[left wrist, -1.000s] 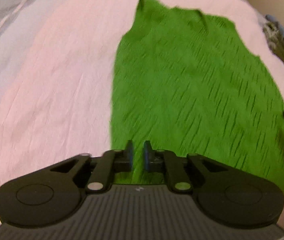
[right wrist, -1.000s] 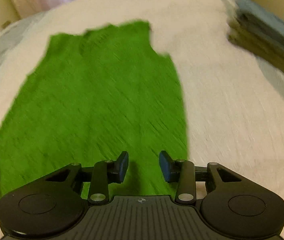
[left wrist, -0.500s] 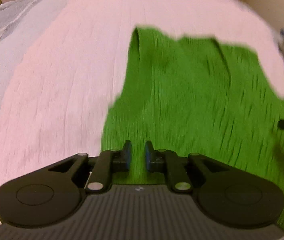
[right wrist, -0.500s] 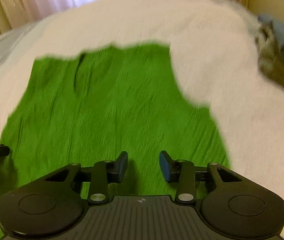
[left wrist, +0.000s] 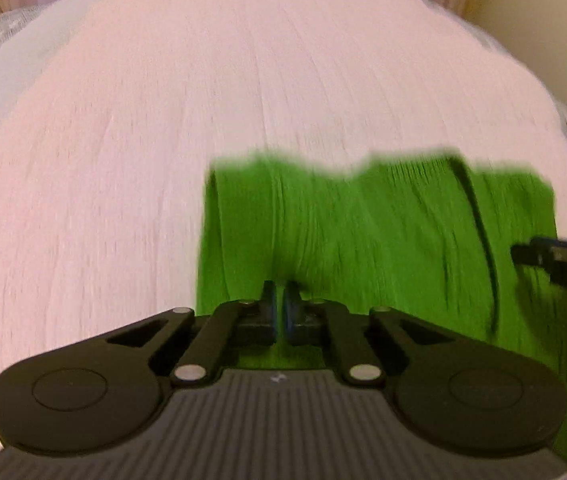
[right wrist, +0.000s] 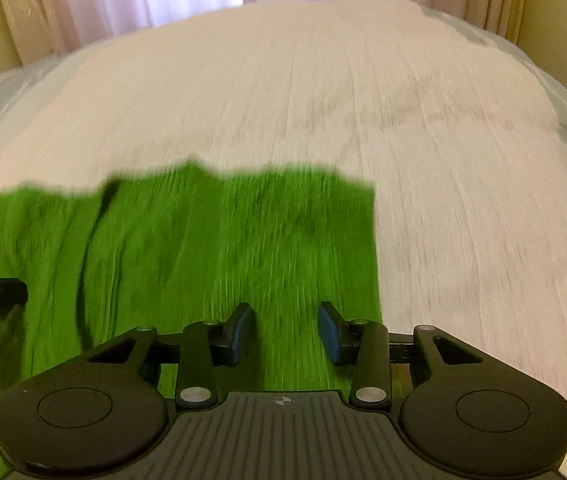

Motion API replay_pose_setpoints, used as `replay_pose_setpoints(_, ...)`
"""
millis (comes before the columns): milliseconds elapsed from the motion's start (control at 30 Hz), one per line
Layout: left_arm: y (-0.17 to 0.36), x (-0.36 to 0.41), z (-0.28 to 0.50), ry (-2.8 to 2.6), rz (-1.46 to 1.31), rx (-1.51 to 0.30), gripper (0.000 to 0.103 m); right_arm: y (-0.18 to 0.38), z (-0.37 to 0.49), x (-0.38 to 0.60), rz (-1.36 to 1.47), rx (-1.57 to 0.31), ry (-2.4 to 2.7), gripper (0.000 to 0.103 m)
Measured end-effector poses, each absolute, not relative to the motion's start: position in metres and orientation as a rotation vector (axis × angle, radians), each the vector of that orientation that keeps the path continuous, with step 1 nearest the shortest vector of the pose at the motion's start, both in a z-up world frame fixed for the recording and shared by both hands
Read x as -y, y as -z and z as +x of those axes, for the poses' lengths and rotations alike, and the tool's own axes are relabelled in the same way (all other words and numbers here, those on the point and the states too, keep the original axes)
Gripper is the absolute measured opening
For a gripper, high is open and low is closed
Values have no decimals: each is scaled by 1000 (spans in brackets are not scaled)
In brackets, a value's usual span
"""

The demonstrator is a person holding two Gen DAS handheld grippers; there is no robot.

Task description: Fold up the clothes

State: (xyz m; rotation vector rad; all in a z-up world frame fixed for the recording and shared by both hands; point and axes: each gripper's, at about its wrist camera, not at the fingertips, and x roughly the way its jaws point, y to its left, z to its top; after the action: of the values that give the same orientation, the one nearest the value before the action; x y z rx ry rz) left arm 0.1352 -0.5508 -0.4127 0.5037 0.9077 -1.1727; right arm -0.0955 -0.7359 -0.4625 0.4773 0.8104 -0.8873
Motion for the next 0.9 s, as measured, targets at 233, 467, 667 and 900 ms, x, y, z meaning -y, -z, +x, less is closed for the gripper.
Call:
replay_pose_setpoints(233, 413, 599, 157, 1142, 542, -872, 6, 455, -79, 775, 474, -802, 907, 39)
replay_pose_setpoints(467, 395, 565, 119, 1330, 523, -877, 11, 441, -96, 748, 487, -740, 798, 39)
replay_pose_setpoints(667, 426, 632, 130, 1186, 580, -871, 6, 469, -70, 789, 518, -816, 832, 39)
replay_pose_setpoints(900, 382, 598, 135, 1189, 466, -804, 11, 429, -115, 756, 582, -697, 911, 40)
